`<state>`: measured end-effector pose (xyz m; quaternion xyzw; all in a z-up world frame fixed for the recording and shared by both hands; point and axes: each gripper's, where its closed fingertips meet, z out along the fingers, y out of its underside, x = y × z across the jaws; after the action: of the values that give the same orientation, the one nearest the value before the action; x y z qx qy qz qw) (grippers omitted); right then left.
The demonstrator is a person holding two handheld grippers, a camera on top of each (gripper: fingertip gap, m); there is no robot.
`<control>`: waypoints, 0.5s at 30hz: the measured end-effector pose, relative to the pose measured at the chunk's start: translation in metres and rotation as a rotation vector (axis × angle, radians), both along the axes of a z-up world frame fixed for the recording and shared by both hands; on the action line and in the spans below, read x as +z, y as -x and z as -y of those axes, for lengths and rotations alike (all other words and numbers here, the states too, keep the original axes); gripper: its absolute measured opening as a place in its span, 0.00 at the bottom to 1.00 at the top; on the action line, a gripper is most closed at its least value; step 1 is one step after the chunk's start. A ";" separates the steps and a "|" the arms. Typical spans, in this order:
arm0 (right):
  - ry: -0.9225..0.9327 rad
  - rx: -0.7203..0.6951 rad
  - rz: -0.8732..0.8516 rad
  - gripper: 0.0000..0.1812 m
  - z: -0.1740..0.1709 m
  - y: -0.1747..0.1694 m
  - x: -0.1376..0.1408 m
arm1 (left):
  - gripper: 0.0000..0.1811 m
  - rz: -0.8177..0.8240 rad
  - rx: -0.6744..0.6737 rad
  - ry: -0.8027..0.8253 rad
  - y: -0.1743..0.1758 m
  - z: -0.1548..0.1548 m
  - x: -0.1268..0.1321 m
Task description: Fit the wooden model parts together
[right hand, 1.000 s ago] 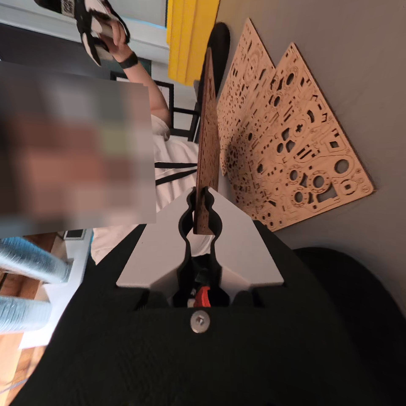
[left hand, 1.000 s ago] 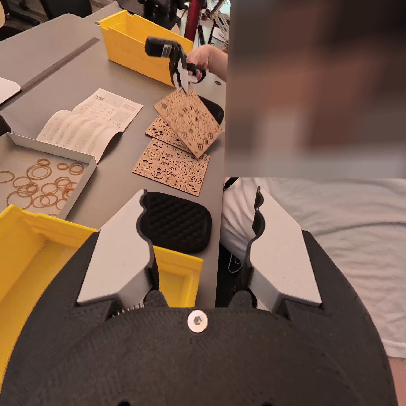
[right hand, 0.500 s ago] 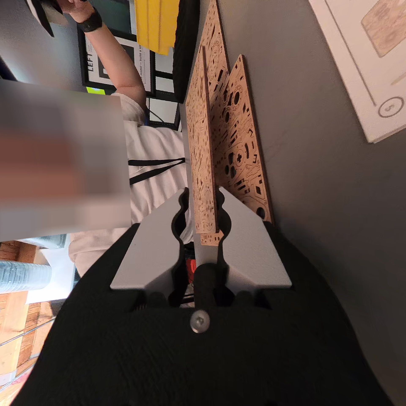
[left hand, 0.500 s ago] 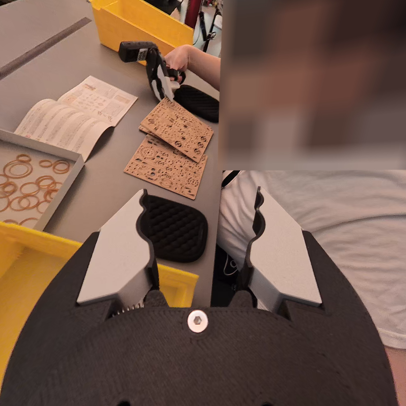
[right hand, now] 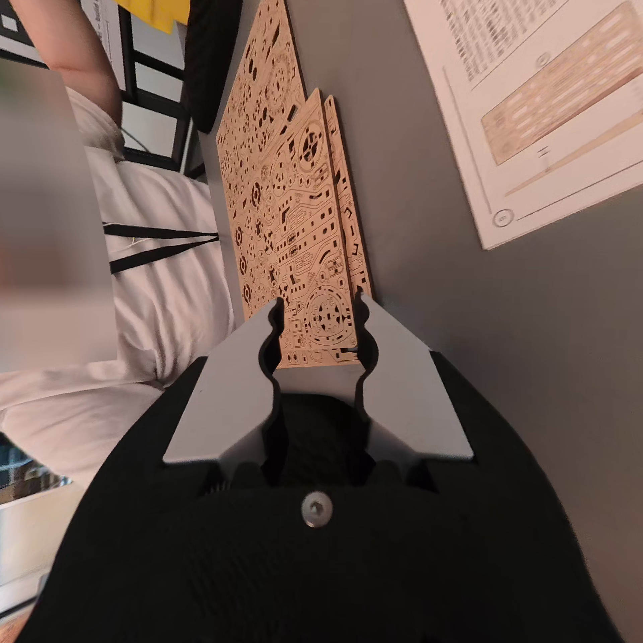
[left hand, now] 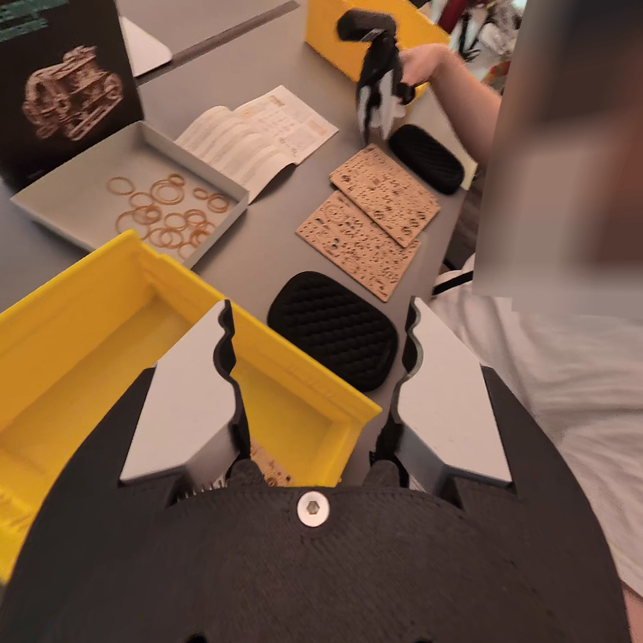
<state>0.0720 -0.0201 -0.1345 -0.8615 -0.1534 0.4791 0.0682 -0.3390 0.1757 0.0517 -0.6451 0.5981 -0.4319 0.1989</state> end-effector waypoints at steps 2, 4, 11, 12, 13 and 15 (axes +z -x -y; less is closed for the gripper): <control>-0.028 -0.036 0.032 0.22 -0.007 -0.007 0.002 | 0.54 -0.059 0.080 -0.049 0.004 -0.018 -0.013; -0.065 -0.065 0.041 0.22 -0.010 -0.012 0.008 | 0.55 -0.159 0.176 -0.108 0.012 -0.039 -0.033; -0.414 -0.195 0.086 0.23 -0.018 -0.011 0.052 | 0.57 -0.609 0.431 -0.379 0.059 -0.109 -0.109; -0.455 -0.217 0.079 0.23 -0.018 -0.009 0.060 | 0.57 -0.646 0.430 -0.369 0.062 -0.111 -0.119; -0.490 -0.239 0.072 0.23 -0.019 -0.006 0.068 | 0.56 -0.671 0.416 -0.356 0.062 -0.114 -0.129; -0.559 -0.268 0.051 0.23 -0.019 0.000 0.082 | 0.57 -0.703 0.299 -0.340 0.059 -0.112 -0.147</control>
<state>0.0722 -0.0010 -0.0520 -0.8337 -0.1658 0.3833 0.3613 -0.3975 0.2876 -0.0949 -0.7908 0.5923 -0.0471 0.1469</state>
